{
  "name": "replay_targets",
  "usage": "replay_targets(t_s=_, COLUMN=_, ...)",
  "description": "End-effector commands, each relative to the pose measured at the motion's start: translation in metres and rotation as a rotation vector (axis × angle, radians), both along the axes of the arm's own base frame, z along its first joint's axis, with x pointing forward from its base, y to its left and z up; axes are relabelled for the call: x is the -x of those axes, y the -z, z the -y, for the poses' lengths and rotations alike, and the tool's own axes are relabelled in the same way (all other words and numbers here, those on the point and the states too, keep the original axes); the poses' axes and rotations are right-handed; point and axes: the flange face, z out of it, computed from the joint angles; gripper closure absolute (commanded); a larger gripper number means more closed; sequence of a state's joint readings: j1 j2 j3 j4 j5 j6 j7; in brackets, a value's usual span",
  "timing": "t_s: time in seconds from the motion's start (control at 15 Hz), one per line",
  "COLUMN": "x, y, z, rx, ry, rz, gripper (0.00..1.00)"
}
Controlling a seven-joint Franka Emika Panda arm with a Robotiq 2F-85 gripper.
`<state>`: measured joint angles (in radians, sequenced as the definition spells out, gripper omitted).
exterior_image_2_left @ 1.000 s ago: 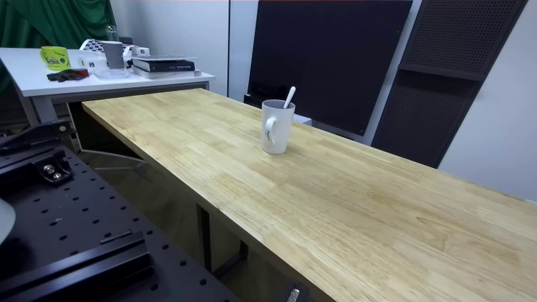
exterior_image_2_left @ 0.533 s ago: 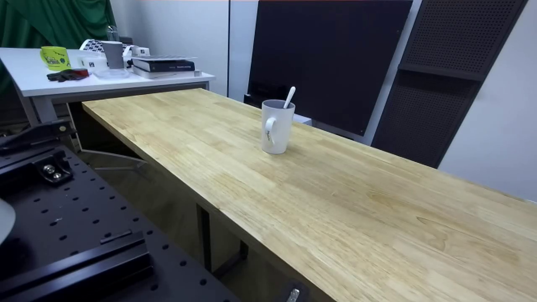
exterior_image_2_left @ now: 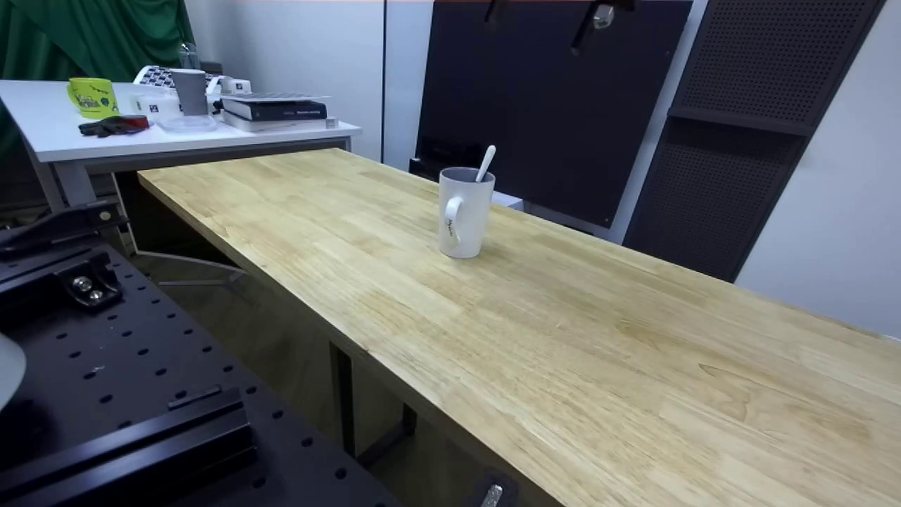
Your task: Remove the spoon from the white mug
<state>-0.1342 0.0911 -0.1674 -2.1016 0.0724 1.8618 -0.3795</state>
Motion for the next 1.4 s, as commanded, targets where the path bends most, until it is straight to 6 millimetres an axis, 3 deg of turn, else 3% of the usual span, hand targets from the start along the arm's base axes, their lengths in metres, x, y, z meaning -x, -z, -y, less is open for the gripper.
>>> replay_targets(t_s=0.0, x=-0.04, y=0.018, z=-0.01, rx=-0.035, ry=-0.048, rz=-0.013, gripper=0.0)
replay_targets(t_s=0.6, x=-0.106, y=0.077, z=-0.062, rx=-0.076, ry=-0.094, rz=0.006, gripper=0.0)
replay_targets(t_s=0.93, x=-0.121, y=0.105, z=-0.089, rx=-0.085, ry=-0.126, rz=0.037, gripper=0.0)
replay_targets(t_s=1.33, x=-0.128, y=0.124, z=-0.102, rx=-0.085, ry=-0.148, rz=0.065, gripper=0.0)
